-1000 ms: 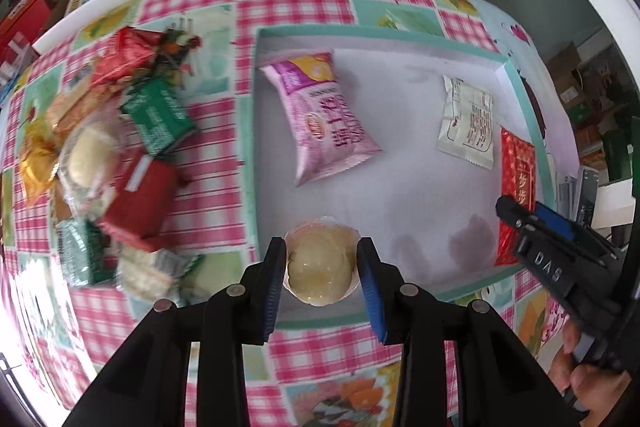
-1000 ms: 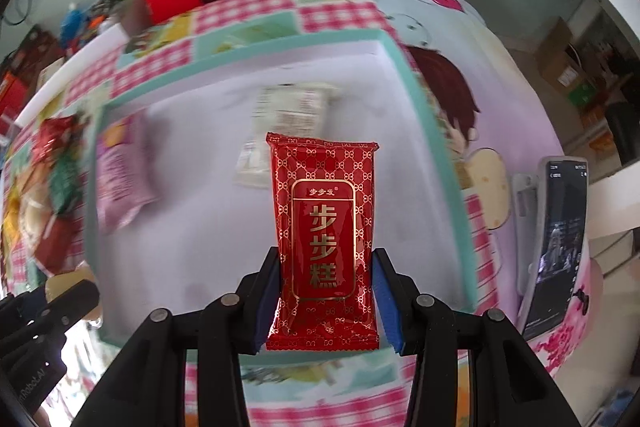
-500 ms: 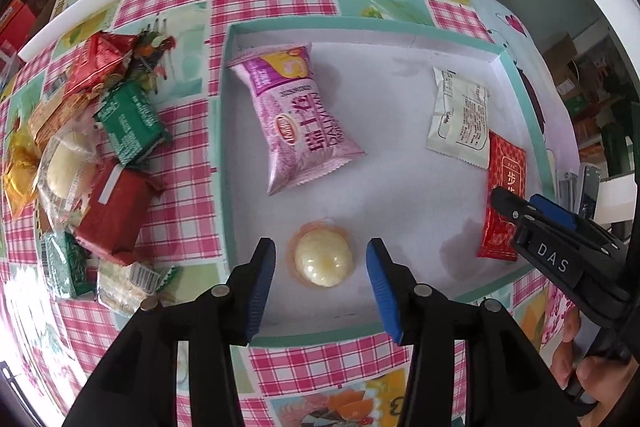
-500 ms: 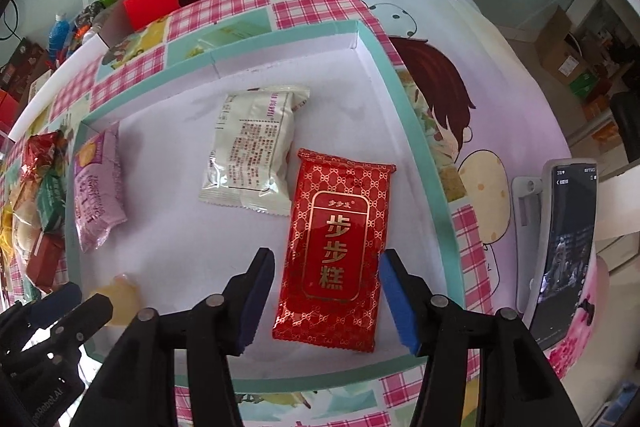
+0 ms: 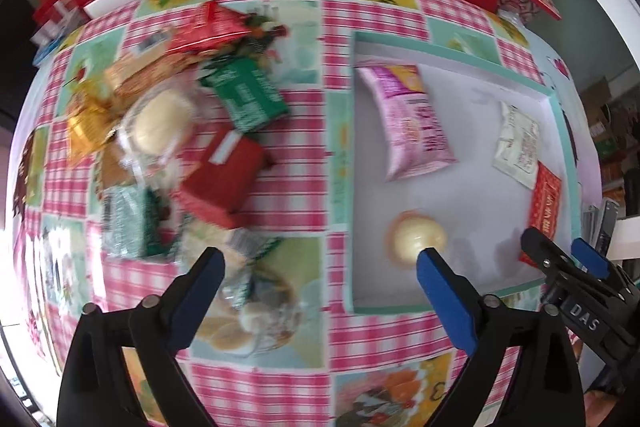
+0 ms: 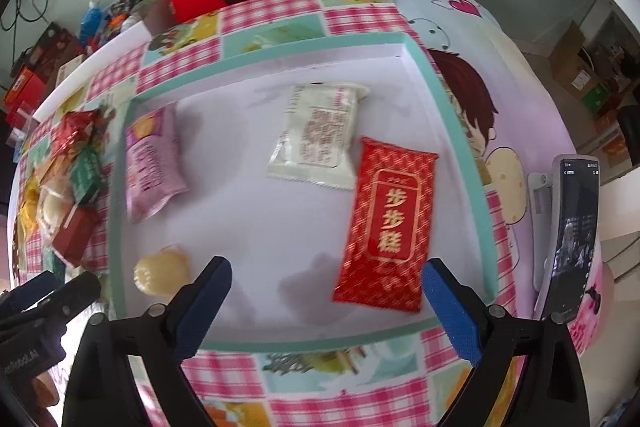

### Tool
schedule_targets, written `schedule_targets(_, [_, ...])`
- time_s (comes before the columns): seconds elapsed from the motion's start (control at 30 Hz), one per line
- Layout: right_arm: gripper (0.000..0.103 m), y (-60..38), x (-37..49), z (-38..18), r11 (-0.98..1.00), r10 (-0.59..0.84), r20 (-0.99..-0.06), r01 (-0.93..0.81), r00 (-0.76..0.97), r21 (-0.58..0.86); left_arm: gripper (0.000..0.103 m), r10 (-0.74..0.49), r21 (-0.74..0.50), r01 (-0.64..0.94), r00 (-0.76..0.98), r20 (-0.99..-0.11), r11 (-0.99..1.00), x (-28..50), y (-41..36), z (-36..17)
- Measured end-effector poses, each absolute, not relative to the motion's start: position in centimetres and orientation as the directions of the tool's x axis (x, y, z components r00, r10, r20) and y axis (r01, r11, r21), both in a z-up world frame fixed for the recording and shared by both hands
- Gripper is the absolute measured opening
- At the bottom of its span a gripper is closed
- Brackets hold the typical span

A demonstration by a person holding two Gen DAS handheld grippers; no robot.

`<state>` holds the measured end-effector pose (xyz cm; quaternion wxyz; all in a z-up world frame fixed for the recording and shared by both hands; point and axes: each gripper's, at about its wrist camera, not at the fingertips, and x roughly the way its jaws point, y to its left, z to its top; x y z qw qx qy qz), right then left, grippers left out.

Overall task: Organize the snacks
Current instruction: 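Place the red packet and cream bun into the white tray, opening both grippers, then move both grippers back over the snack pile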

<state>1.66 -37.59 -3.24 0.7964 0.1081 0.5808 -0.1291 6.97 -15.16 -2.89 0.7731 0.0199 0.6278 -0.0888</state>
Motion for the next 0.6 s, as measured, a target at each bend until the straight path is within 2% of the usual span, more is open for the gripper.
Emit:
schedule_targets(0.1, [0.103,-37.0,1.0,-2.6,0.951,-0.071,-0.952,0.309,0.298,0.026,0.1,-0.098,-0.071,0.139,0.2,-0.975,0.988,6.7,-12.7,-2.7])
schedule_targets(0.6, [0.103,-27.2,1.7,-1.8,0.982,-0.01,-0.952,0.184,0.306,0.049,0.101,-0.071,-0.086,-0.065,0.204,-0.976,0.994,6.9,-0.5,-2.8])
